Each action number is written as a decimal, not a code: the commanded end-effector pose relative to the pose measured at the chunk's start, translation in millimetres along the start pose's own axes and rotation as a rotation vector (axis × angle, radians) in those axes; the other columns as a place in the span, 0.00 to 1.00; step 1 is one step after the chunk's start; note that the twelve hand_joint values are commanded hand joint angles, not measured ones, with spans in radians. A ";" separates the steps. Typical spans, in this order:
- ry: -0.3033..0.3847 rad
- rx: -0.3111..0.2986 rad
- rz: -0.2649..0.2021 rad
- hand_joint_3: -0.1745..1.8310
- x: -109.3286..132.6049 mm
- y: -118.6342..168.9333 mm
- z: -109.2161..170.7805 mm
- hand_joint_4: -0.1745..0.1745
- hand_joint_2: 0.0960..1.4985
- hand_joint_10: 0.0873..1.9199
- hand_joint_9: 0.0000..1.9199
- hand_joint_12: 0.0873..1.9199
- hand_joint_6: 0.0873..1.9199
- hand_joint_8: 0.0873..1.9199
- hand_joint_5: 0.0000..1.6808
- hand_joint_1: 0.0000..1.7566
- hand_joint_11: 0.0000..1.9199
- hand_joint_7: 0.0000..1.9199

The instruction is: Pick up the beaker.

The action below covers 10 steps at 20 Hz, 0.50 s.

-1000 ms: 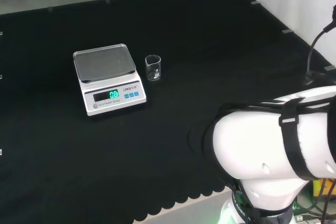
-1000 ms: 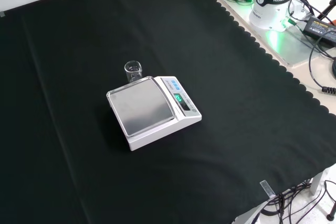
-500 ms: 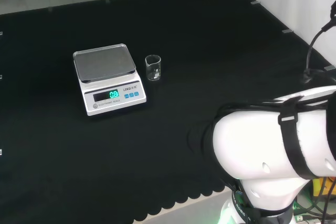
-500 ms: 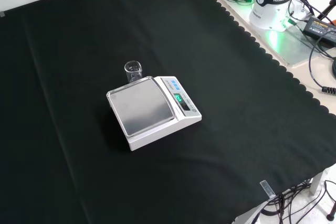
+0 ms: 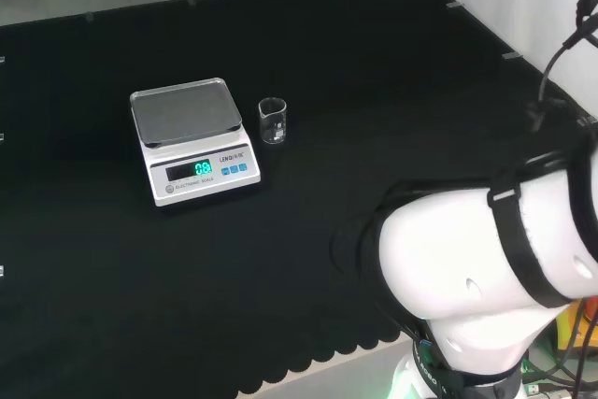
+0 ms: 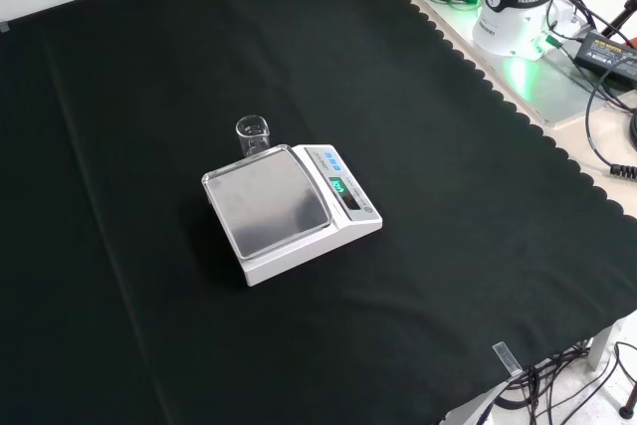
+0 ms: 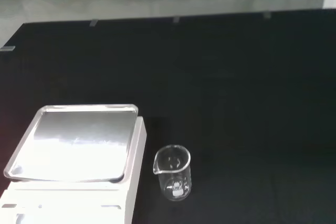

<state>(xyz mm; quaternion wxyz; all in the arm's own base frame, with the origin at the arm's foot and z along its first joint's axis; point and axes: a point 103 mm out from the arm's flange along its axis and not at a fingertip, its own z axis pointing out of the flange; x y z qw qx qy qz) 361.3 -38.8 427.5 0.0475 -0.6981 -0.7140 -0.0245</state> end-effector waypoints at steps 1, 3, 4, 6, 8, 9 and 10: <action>0.116 0.012 -0.056 0.14 -76.4 51.6 74.5 0.58 0.48 0.20 0.00 0.77 0.00 0.18 0.01 0.23 0.00 0.00; 0.124 0.024 -0.066 0.14 -85.1 62.4 89.1 0.57 0.48 0.23 0.00 0.78 0.00 0.20 0.01 0.23 0.00 0.00; 0.122 0.035 -0.071 0.14 -88.2 67.9 96.6 0.56 0.48 0.23 0.00 0.78 0.00 0.21 0.02 0.23 0.00 0.00; 0.126 0.041 -0.077 0.13 -92.8 77.2 110.5 0.55 0.48 0.25 0.00 0.78 0.00 0.23 0.02 0.23 0.00 0.00; 0.136 0.050 -0.079 0.13 -95.6 84.8 123.1 0.54 0.48 0.26 0.00 0.79 0.00 0.24 0.03 0.24 0.00 0.00; 0.144 0.056 -0.080 0.13 -94.8 88.7 128.9 0.54 0.48 0.27 0.00 0.79 0.00 0.25 0.03 0.24 0.00 0.00; 0.156 0.062 -0.079 0.13 -96.2 92.1 135.3 0.53 0.48 0.28 0.00 0.79 0.00 0.26 0.03 0.24 0.00 0.00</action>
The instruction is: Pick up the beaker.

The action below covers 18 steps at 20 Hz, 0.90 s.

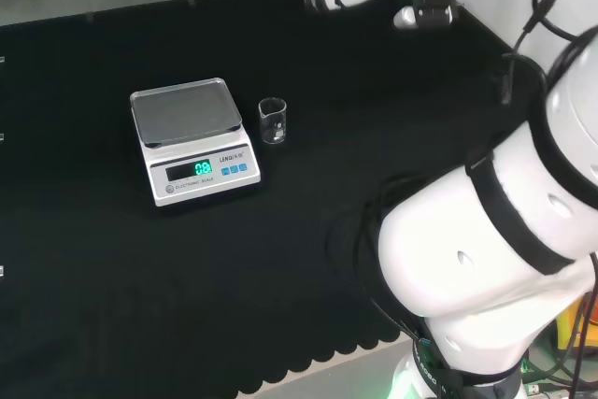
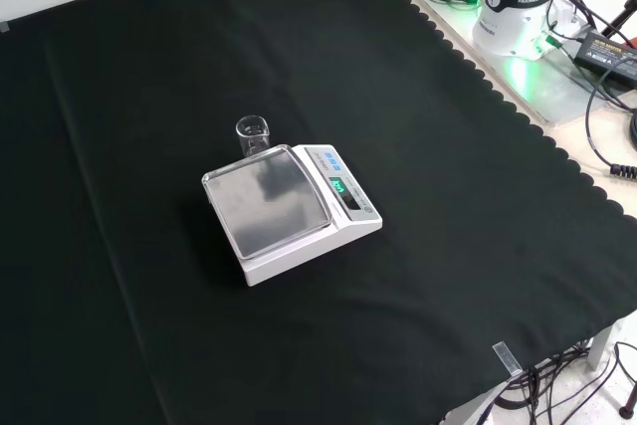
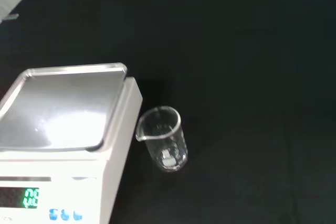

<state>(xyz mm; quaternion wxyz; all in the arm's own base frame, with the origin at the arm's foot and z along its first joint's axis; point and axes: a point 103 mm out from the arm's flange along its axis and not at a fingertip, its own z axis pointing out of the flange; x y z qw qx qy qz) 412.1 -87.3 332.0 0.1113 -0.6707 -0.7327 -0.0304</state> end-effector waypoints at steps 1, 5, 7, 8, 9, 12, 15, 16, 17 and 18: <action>0.063 -0.020 -0.025 0.13 -43.5 44.9 45.1 0.53 0.49 0.29 0.00 0.79 0.00 0.26 0.04 0.24 0.00 0.00; 0.070 -0.006 -0.034 0.12 -41.2 63.5 68.8 0.51 0.49 0.32 0.00 0.81 0.00 0.29 0.05 0.25 0.00 0.00; 0.086 -0.006 -0.021 0.12 -42.8 70.7 78.4 0.49 0.49 0.35 0.00 0.81 0.00 0.32 0.07 0.26 0.01 0.00; 0.089 0.001 -0.021 0.12 -42.7 74.4 83.0 0.47 0.49 0.36 0.00 0.81 0.00 0.33 0.08 0.27 0.01 0.00; 0.087 0.011 -0.032 0.12 -38.4 79.6 87.5 0.46 0.49 0.37 0.00 0.81 0.00 0.34 0.09 0.27 0.02 0.00; 0.083 0.022 -0.039 0.11 -28.1 88.8 96.4 0.44 0.49 0.39 0.00 0.81 0.00 0.36 0.11 0.28 0.03 0.01; 0.063 0.034 -0.049 0.11 -22.8 92.9 102.6 0.42 0.49 0.41 0.00 0.80 0.00 0.36 0.13 0.28 0.04 0.02; 0.069 0.039 -0.042 0.11 -21.5 95.0 104.2 0.41 0.49 0.42 0.00 0.80 0.00 0.37 0.14 0.29 0.05 0.02; 0.066 0.049 -0.037 0.11 -21.6 96.9 105.3 0.40 0.49 0.43 0.00 0.80 0.00 0.37 0.14 0.29 0.05 0.02; 0.061 0.061 -0.032 0.11 -20.8 99.6 106.6 0.40 0.49 0.43 0.00 0.80 0.00 0.37 0.15 0.29 0.05 0.02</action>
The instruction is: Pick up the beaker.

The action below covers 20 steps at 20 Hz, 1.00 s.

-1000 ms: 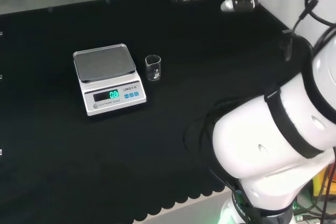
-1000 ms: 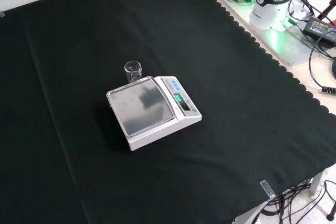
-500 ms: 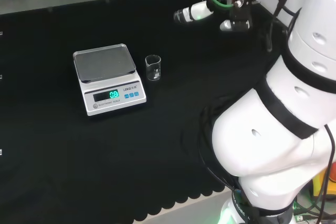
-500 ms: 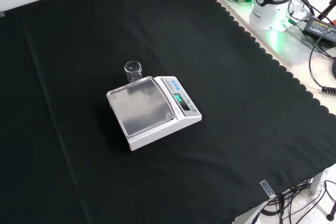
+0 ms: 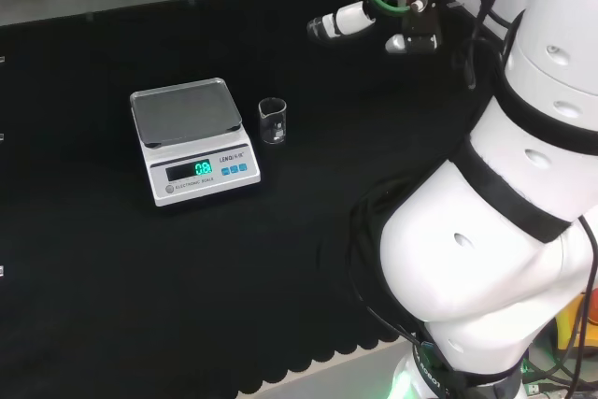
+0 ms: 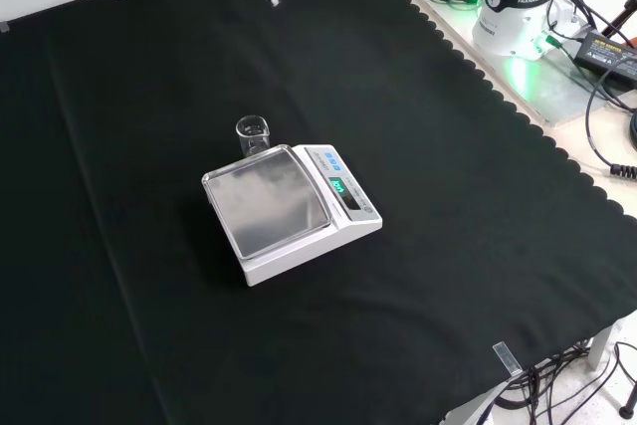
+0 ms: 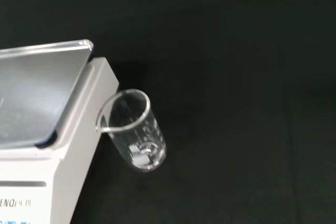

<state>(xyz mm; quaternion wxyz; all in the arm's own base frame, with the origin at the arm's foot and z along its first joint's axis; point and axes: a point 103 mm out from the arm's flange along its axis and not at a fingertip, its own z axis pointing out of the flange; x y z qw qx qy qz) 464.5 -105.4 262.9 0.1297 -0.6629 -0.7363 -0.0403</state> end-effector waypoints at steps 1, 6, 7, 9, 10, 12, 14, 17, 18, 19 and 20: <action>0.019 0.058 -0.015 0.11 9.6 44.0 49.9 0.40 0.49 0.44 0.00 0.80 0.00 0.37 0.16 0.29 0.06 0.02; -0.003 0.093 0.007 0.11 14.8 55.5 56.8 0.39 0.48 0.46 0.01 0.79 0.00 0.37 0.17 0.29 0.08 0.03; -0.003 0.098 0.002 0.11 22.8 59.3 59.2 0.39 0.48 0.46 0.01 0.79 0.00 0.38 0.17 0.29 0.08 0.03; -0.009 0.111 0.003 0.11 27.9 63.6 64.4 0.38 0.48 0.46 0.01 0.79 0.00 0.38 0.17 0.29 0.08 0.03; -0.010 0.115 0.000 0.11 30.8 65.6 67.4 0.38 0.48 0.46 0.01 0.79 0.00 0.38 0.17 0.29 0.08 0.03; -0.008 0.130 -0.003 0.11 36.5 69.0 74.7 0.38 0.48 0.46 0.01 0.79 0.00 0.38 0.17 0.29 0.09 0.03; -0.007 0.142 -0.005 0.11 39.9 70.9 82.2 0.38 0.48 0.46 0.01 0.78 0.00 0.38 0.17 0.29 0.10 0.03; -0.001 0.157 -0.010 0.11 44.7 70.6 93.8 0.38 0.48 0.46 0.02 0.78 0.00 0.38 0.17 0.30 0.10 0.03; 0.001 0.165 -0.012 0.11 45.7 70.1 97.5 0.38 0.48 0.46 0.02 0.78 0.00 0.38 0.17 0.30 0.10 0.03; 0.000 0.171 -0.014 0.10 44.7 68.8 100.8 0.38 0.48 0.46 0.02 0.78 0.00 0.38 0.17 0.30 0.10 0.03; 0.000 0.177 -0.012 0.10 44.5 67.9 104.0 0.38 0.48 0.46 0.02 0.78 0.00 0.38 0.17 0.30 0.10 0.03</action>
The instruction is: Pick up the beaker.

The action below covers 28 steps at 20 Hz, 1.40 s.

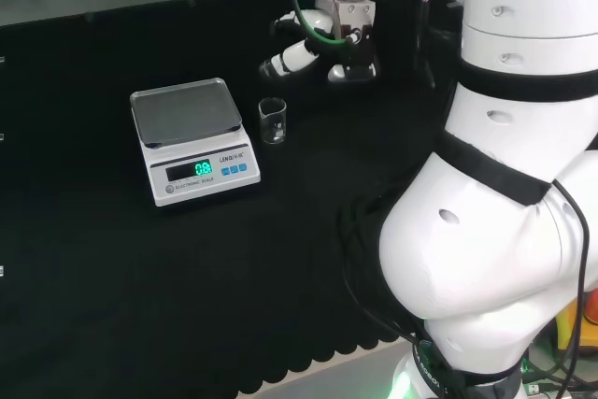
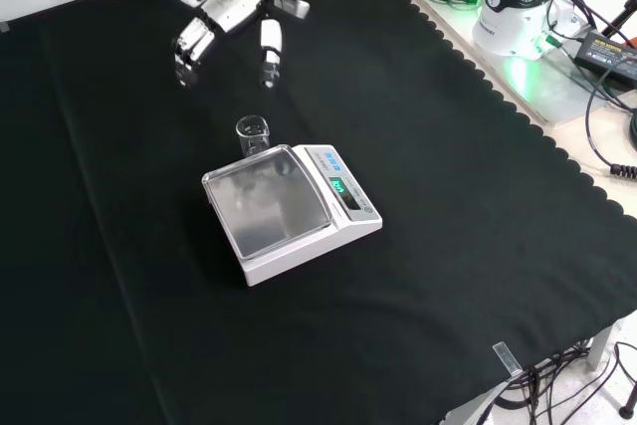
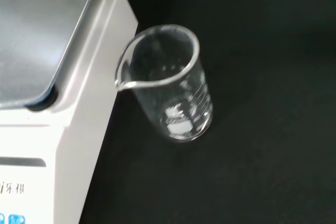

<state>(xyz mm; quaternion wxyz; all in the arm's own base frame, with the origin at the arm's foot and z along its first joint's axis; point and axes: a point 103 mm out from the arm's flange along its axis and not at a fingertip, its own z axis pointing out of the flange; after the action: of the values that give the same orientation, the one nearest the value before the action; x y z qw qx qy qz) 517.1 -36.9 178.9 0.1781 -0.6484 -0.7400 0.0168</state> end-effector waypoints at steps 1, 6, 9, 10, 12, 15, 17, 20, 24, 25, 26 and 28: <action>0.005 0.032 -0.003 0.10 4.3 0.9 18.1 0.38 0.48 0.46 0.02 0.78 0.00 0.38 0.17 0.30 0.10 0.03; -0.003 0.074 -0.017 0.10 -0.4 1.0 30.3 0.38 0.48 0.46 0.02 0.77 0.00 0.38 0.18 0.30 0.11 0.03; 0.009 0.089 -0.003 0.10 9.7 6.2 43.0 0.38 0.48 0.46 0.02 0.77 0.00 0.38 0.18 0.30 0.11 0.03; 0.018 0.093 0.008 0.10 7.8 6.7 46.5 0.37 0.48 0.46 0.02 0.77 0.00 0.38 0.18 0.30 0.11 0.03; 0.027 0.106 -0.005 0.10 -0.3 8.2 50.2 0.37 0.48 0.46 0.02 0.77 0.00 0.38 0.18 0.31 0.11 0.03; -0.007 0.123 0.000 0.10 12.2 11.4 56.9 0.37 0.48 0.46 0.02 0.77 0.00 0.38 0.18 0.31 0.11 0.03; 0.008 0.128 -0.028 0.10 10.8 13.9 63.2 0.37 0.48 0.46 0.02 0.77 0.00 0.38 0.18 0.31 0.12 0.03; 0.063 0.153 -0.020 0.10 5.7 16.8 70.0 0.37 0.48 0.46 0.02 0.77 0.00 0.38 0.18 0.31 0.12 0.03; 0.054 0.144 -0.003 0.10 -1.6 14.7 79.3 0.37 0.48 0.46 0.02 0.77 0.00 0.38 0.18 0.31 0.12 0.03; 0.052 0.143 0.005 0.10 -1.0 14.7 82.1 0.37 0.48 0.46 0.02 0.77 0.00 0.38 0.18 0.31 0.12 0.03; 0.049 0.140 0.014 0.10 0.0 13.9 83.9 0.37 0.48 0.46 0.02 0.77 0.00 0.38 0.18 0.31 0.12 0.03; 0.042 0.142 0.025 0.10 -5.2 12.8 88.1 0.37 0.48 0.46 0.02 0.77 0.00 0.38 0.18 0.32 0.12 0.03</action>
<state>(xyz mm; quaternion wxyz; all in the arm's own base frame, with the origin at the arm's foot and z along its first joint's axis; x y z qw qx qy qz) 515.8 -20.2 107.9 0.2349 -0.6351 -0.7340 0.0525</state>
